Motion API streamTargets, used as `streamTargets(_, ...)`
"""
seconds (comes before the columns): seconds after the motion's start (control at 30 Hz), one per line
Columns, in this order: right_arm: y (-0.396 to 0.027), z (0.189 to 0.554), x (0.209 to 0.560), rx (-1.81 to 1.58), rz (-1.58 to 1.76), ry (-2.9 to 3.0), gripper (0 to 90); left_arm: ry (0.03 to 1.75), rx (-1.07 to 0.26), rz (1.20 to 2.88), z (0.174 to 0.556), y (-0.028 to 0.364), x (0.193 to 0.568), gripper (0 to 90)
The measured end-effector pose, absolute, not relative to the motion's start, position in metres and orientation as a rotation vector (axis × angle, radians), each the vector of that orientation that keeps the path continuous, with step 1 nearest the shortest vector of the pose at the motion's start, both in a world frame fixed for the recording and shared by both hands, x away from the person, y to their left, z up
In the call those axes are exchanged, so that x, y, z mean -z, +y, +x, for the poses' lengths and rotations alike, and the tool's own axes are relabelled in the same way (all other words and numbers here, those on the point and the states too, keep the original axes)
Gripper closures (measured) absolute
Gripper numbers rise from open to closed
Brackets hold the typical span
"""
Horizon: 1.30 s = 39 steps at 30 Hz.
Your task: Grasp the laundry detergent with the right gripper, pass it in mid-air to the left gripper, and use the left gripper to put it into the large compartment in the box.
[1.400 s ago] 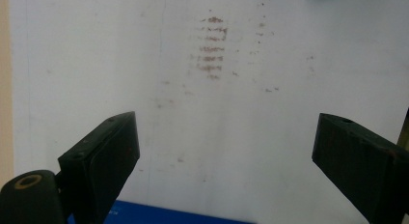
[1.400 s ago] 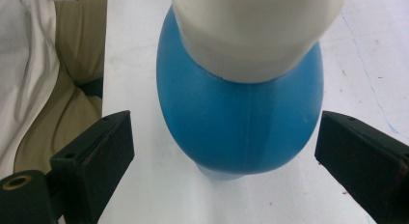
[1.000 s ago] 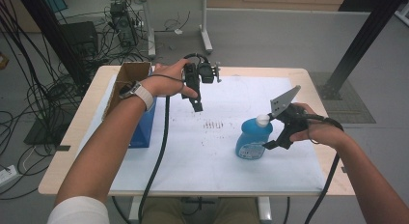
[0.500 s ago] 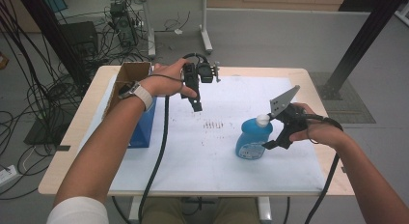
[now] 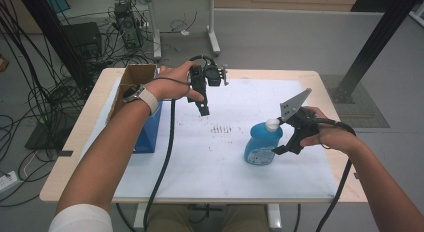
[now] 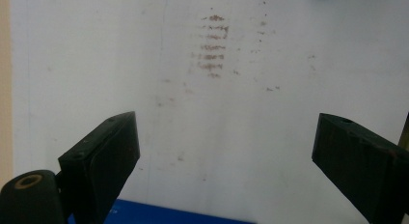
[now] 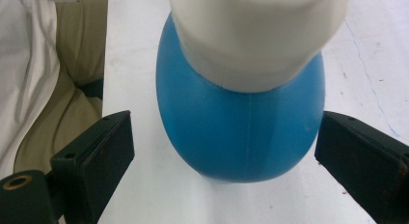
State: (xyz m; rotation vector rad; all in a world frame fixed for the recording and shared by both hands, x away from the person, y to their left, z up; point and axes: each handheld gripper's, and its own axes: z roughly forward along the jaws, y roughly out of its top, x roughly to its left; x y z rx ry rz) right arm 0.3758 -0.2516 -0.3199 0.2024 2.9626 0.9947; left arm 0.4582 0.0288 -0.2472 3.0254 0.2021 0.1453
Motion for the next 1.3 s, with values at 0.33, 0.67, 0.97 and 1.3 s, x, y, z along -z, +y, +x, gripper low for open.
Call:
streamTargets(0.33,-0.2519,0.3748,0.3192,-0.999,0.198,2.965,6.8,0.203,-0.146,3.028,0.4581,0.0284,0.2471,9.8)
streamTargets(0.67,-0.2517,0.3751,0.3197,-0.996,0.204,2.967,6.8,0.207,-0.148,3.027,0.4587,0.0294,0.2478,9.9)
streamTargets(0.97,-0.2509,0.3753,0.32,-0.995,0.197,2.969,6.8,0.211,-0.149,3.029,0.4586,0.0307,0.2482,9.9)
streamTargets(1.3,-0.2523,0.375,0.3193,-1.002,0.203,2.967,6.8,0.214,-0.146,3.029,0.4584,0.0304,0.2487,10.0)
